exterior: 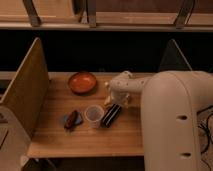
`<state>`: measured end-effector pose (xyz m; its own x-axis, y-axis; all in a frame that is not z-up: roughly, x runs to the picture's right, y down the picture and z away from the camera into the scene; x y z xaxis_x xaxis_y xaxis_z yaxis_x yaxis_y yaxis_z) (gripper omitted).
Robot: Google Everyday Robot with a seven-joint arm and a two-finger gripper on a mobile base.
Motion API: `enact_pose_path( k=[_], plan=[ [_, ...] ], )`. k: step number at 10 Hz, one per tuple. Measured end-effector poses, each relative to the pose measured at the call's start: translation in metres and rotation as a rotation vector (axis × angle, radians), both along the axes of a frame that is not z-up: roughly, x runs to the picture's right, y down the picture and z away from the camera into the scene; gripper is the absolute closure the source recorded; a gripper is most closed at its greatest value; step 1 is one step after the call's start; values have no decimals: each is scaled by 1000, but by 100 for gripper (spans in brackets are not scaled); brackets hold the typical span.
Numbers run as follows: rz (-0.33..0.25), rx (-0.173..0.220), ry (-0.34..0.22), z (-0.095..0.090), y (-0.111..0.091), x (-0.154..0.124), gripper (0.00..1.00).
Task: Place the eraser in the ceramic cup
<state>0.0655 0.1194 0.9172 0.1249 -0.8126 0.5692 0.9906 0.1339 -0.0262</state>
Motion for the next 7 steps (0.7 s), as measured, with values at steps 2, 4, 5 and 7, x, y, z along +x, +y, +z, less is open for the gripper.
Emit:
enact_pose_path(
  k=[2,4,5,7],
  plan=[
    [0,-40,4,5,10,-4,20],
    [7,-60,10,7,12,-4,20],
    [3,-61,13,8,11,-5,25],
    [-8,-57,20,9,7,-5,45]
  ],
)
